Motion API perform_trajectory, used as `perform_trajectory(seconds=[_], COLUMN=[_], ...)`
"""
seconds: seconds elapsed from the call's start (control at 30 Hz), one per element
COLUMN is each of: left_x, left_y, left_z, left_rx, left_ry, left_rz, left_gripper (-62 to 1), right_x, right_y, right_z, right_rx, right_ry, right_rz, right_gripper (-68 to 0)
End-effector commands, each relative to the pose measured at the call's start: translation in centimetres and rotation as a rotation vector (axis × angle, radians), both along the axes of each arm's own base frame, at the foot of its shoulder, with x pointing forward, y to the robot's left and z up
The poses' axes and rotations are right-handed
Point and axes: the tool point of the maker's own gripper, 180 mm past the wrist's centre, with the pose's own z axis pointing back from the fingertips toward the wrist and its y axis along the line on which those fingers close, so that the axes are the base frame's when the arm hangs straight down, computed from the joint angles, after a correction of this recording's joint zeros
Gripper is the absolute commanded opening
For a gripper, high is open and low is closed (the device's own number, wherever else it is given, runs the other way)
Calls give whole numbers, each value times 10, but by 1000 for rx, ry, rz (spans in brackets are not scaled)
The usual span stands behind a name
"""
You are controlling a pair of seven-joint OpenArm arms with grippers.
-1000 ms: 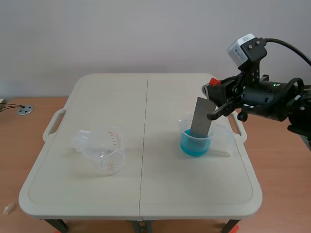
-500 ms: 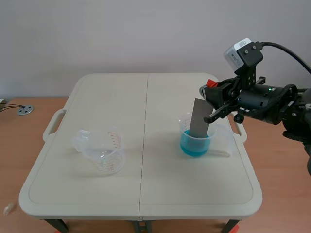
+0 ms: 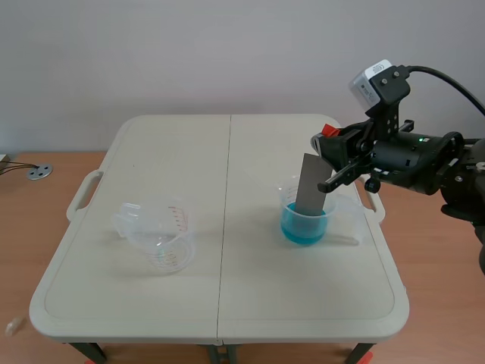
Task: Hold the metal plate by the orange handle, dip it into the blue solution, take it out and point at it, then put the plate back in the beaker on the left.
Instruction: 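Hold the plate still in the solution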
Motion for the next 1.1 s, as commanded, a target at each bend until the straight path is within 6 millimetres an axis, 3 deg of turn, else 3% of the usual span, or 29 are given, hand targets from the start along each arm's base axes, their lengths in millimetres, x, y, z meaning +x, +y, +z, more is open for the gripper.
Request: perform_trajectory(seconds=[0.0,1.07], left_x=[1,1], left_y=[0,0], left_z=[2,2], left_rx=[-2,-2], left_ry=[-5,-5], left_rz=[-5,-5], left_gripper=[-591,-591], right_x=[1,2], right_y=[0,1], right_z=[1,5], right_rx=[-12,3], right_ry=[-1,-18], right_rz=[9,11], right_gripper=[-662,-662])
